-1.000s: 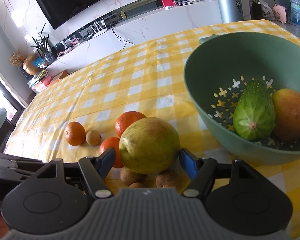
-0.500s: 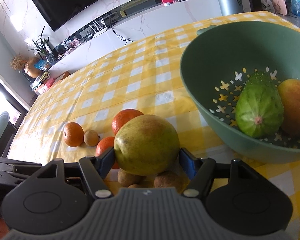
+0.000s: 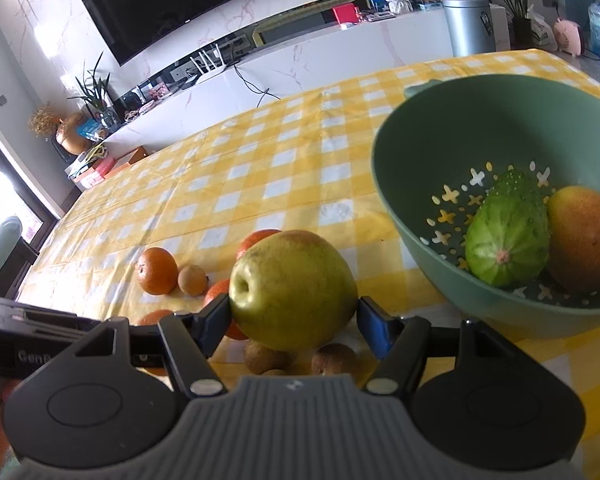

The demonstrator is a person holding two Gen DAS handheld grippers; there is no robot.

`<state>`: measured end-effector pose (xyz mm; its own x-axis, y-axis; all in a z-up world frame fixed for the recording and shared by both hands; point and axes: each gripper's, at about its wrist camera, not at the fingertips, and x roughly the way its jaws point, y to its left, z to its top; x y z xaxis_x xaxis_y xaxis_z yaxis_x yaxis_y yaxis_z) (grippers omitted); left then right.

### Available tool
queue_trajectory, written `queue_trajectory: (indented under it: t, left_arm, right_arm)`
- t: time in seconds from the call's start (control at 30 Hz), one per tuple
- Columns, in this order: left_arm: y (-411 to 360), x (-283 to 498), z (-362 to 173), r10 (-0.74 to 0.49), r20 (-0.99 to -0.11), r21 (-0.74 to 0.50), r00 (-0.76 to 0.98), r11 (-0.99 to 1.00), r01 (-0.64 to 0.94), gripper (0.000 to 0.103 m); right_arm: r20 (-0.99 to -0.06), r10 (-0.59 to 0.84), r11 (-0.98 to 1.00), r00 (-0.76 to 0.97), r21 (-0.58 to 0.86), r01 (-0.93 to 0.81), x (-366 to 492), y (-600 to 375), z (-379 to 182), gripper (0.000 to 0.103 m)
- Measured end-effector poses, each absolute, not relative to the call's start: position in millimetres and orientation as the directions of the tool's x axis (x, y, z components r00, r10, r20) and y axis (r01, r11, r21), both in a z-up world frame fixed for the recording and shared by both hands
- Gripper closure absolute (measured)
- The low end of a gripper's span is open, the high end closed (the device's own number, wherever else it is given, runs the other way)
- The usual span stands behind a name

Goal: Organize fruits
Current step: 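Grasp a tangerine with the left tool while the right tool grasps the green pear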

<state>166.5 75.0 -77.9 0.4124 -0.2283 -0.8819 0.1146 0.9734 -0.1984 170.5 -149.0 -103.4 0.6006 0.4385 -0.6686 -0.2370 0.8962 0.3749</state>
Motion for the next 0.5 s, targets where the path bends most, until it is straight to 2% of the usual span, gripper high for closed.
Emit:
queue_trajectory:
  t: [0.5]
  left_arm:
    - [71.2, 159.5, -64.4, -0.223, -0.875, -0.202, 0.43, 0.975, 0.095, 0.052]
  right_arm:
    - [-0.662, 0.444, 0.895, 0.604, 0.359, -0.265, 163.7, -153.4, -94.2, 0.039]
